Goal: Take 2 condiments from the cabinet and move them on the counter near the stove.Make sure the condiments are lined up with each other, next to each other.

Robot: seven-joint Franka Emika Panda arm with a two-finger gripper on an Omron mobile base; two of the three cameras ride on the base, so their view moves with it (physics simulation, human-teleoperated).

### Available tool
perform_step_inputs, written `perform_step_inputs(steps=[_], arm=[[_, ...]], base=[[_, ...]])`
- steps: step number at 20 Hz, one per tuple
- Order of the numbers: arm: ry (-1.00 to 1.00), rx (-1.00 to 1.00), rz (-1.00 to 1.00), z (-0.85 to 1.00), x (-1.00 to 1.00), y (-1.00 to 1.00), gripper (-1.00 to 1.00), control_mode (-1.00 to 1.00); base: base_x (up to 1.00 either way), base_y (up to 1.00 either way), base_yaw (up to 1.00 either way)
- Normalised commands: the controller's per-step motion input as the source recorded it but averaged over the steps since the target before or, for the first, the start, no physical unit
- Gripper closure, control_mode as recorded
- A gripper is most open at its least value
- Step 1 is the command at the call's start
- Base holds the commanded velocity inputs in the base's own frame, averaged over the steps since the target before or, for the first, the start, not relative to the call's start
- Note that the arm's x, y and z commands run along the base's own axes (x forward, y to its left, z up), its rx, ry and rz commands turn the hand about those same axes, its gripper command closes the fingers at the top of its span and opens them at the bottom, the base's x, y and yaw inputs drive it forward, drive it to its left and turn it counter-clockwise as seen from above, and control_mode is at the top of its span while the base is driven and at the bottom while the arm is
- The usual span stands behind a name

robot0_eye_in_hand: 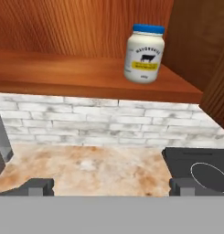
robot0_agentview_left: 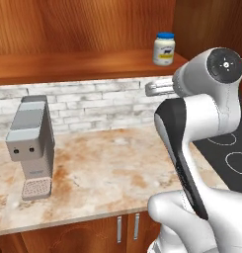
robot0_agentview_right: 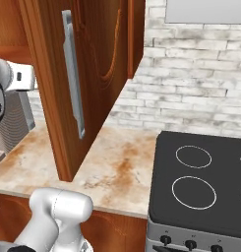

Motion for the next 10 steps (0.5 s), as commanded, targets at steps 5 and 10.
perform_step_inputs(steps=[5, 10], arm=[[-0.04, 0.0, -0.03, 0.14, 0.01, -0.06, -1.0, -1.0], [0.0, 0.09, 0.0, 0.08, 0.06, -0.16, -1.0, -1.0]], base=[[0.0, 0.0, 0.0], [0.0, 0.0, 0.0]])
